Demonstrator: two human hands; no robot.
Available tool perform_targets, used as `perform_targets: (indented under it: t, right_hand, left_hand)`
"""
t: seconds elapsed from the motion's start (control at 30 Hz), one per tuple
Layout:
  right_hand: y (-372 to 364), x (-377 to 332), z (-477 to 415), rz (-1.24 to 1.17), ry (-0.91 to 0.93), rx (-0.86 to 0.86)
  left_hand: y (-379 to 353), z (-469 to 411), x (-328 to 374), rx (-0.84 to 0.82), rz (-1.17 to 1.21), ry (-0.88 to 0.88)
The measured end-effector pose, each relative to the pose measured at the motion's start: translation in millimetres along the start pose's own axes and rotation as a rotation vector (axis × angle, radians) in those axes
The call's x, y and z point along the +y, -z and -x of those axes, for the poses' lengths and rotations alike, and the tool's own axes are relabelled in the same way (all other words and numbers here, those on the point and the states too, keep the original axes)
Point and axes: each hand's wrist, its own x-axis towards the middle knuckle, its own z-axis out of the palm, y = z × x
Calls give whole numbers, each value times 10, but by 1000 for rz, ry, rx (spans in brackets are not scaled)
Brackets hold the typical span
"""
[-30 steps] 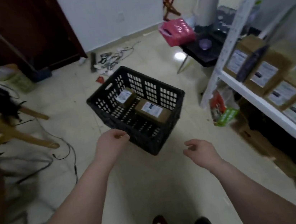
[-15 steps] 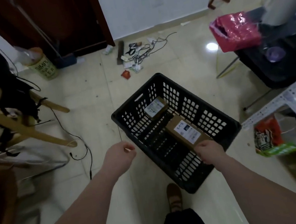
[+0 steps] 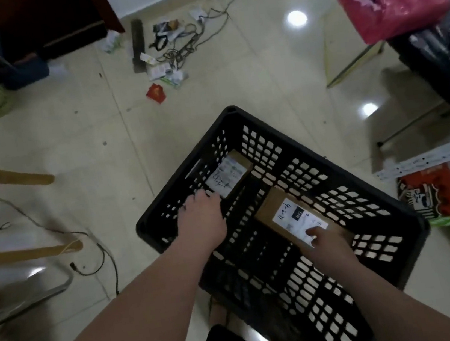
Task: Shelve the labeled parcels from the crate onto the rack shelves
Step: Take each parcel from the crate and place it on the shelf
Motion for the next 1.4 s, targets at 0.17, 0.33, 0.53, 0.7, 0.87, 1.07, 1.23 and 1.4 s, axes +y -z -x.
perform_targets:
  t: [0.17, 0.33, 0.53, 0.7, 0.87, 1.07, 1.23, 1.4]
  right_hand:
    - [-284, 39, -413, 87, -52, 35]
    - [-528, -58, -694, 62, -34, 61]
    - [-617, -31, -856, -24, -81, 69]
    - [-602, 78, -926, -210, -207, 51]
    - [-430, -45, -730, -909, -399, -15]
    - [-107, -500, -197, -1272, -301, -55]
    - [238, -855, 454, -1372, -84, -88]
    - [597, -926, 1160, -1372, 130, -3]
  left_hand:
    - [-327, -920, 107, 33, -273, -181]
    - [-587, -1512, 218, -52, -281, -194]
    - [-721, -1834, 260, -184, -249, -38]
    - [-685, -1850, 267, -222, -191, -43]
    - [-467, -1553, 292, -240, 177, 20]
    - [142, -842, 255, -469, 915, 53]
    - [808, -116, 347, -494, 1097, -106]
    - [1339, 538, 597, -380, 1129, -300]
